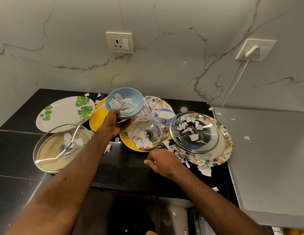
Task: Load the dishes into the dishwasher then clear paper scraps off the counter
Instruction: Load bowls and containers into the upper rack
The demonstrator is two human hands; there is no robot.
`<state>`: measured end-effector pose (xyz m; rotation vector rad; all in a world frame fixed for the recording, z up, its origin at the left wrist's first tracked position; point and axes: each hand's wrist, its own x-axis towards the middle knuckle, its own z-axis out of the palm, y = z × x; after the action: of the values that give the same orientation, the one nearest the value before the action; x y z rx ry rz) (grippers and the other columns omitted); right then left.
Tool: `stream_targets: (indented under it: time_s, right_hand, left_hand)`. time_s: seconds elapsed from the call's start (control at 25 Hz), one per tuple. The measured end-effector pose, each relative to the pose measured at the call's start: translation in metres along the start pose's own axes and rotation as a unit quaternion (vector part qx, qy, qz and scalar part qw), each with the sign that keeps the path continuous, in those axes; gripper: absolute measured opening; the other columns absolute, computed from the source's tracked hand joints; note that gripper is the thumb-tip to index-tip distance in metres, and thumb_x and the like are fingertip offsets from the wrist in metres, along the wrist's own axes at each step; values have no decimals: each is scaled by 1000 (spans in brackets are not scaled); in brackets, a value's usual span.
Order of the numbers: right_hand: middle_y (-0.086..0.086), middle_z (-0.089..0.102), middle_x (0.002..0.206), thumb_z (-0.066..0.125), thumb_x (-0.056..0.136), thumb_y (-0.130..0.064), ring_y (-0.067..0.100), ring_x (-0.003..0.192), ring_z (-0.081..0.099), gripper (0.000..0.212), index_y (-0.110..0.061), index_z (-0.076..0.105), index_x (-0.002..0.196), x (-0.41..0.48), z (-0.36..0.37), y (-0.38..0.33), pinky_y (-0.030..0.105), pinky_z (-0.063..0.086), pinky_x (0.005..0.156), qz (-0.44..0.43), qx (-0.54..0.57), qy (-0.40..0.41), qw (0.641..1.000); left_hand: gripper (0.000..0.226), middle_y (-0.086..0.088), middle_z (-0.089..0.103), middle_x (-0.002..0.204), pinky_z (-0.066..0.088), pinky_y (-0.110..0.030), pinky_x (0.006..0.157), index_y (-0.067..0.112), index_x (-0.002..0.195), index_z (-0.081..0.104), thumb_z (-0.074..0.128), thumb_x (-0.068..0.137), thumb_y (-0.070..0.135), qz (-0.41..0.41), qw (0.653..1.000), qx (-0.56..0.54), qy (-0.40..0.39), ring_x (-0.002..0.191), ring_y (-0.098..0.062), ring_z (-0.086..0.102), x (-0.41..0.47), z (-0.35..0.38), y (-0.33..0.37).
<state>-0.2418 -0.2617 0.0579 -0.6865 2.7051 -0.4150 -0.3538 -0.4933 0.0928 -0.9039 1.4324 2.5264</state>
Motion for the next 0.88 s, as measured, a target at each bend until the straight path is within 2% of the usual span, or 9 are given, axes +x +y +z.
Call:
stream_targets:
  time_s: [0.08, 0.12, 0.2, 0.28, 0.44, 0.52, 0.64, 0.72, 0.88]
  right_hand:
    - [-8, 63, 79, 50, 107, -52, 6, 71, 60, 36, -26, 67, 89, -4, -24, 1, 24, 44, 63, -19, 94, 141, 985]
    - [-9, 62, 76, 50, 108, -50, 4, 67, 59, 37, -25, 67, 86, -1, -37, 3, 22, 45, 58, -24, 145, 206, 967]
    - [-6, 68, 90, 56, 108, -40, 3, 77, 65, 28, -19, 69, 97, 13, -64, 11, 20, 55, 63, -28, 229, 314, 921]
    - [-1, 66, 111, 61, 106, -29, 4, 94, 65, 19, -15, 69, 114, 33, -87, 21, 20, 60, 78, -10, 266, 366, 892]
    - [8, 52, 138, 63, 102, -45, 21, 120, 56, 55, -14, 51, 146, 64, -99, 42, 38, 52, 101, 129, 230, 277, 924]
    - [7, 49, 142, 60, 102, -51, 24, 126, 51, 60, -18, 48, 151, 66, -93, 43, 44, 49, 106, 106, 217, 259, 935]
    - [2, 50, 136, 62, 102, -44, 24, 125, 49, 44, -23, 57, 139, 59, -79, 38, 45, 48, 106, 22, 216, 246, 945]
    - [1, 53, 133, 63, 103, -35, 22, 122, 50, 28, -23, 62, 128, 54, -70, 40, 44, 49, 103, 3, 180, 212, 961]
    - [5, 61, 135, 64, 101, -28, 27, 126, 54, 26, -23, 63, 127, 50, -69, 59, 47, 43, 113, 38, -29, 165, 985]
  left_hand:
    - [33, -21, 66, 116, 60, -50, 89, 14, 118, 57, 46, 88, 8, 3, 999, 35, -13, 102, -38, 67, -11, 11, -2]
    - [34, -20, 66, 115, 61, -49, 87, 14, 117, 57, 45, 86, 9, 7, 998, 64, -17, 101, -36, 67, -16, 17, -2]
    - [30, -18, 68, 111, 61, -42, 76, 14, 115, 60, 45, 89, 16, 18, 988, 149, -37, 92, -31, 68, -28, 32, -7]
    - [27, -15, 72, 107, 59, -39, 71, 17, 114, 64, 46, 99, 31, 33, 972, 220, -74, 89, -29, 69, -38, 49, -14]
    - [50, -7, 78, 101, 63, -42, 71, 30, 109, 68, 44, 97, 72, 85, 929, 332, -142, 88, -26, 76, -51, 80, -29]
    - [55, -7, 76, 104, 65, -42, 69, 27, 114, 66, 46, 95, 74, 128, 914, 357, -144, 88, -24, 76, -52, 91, -33]
    - [44, -10, 65, 114, 63, -42, 68, 17, 125, 56, 46, 102, 52, 205, 884, 412, -85, 90, -19, 67, -50, 97, -34]
    - [36, -12, 61, 112, 52, -31, 61, 11, 128, 52, 44, 102, 35, 262, 836, 479, -50, 82, -14, 58, -46, 98, -32]
    - [35, -18, 63, 113, 42, -23, 55, 8, 133, 49, 47, 102, 23, 339, 756, 558, -55, 86, -25, 59, -39, 99, -33]
